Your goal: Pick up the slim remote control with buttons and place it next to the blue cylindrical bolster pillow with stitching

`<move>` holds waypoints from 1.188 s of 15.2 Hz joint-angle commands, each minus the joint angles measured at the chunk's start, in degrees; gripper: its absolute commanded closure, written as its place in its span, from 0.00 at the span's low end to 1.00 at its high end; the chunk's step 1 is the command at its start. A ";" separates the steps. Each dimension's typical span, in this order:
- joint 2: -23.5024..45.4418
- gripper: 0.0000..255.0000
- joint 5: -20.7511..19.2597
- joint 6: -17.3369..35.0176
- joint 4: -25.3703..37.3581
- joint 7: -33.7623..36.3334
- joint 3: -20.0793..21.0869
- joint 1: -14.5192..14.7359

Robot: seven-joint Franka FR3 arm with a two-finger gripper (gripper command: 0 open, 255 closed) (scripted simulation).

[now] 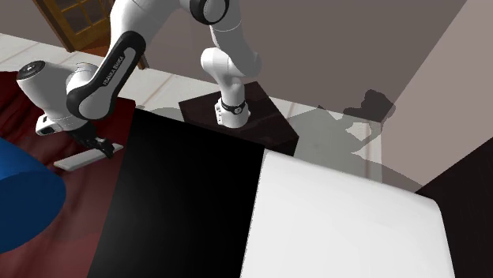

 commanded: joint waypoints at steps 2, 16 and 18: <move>1.91 1.00 1.63 1.82 -1.04 -1.36 0.50 -0.79; 0.65 0.00 0.43 0.26 -0.38 -0.56 0.03 -0.40; -1.69 0.00 -1.74 -2.98 1.19 0.90 -0.77 0.33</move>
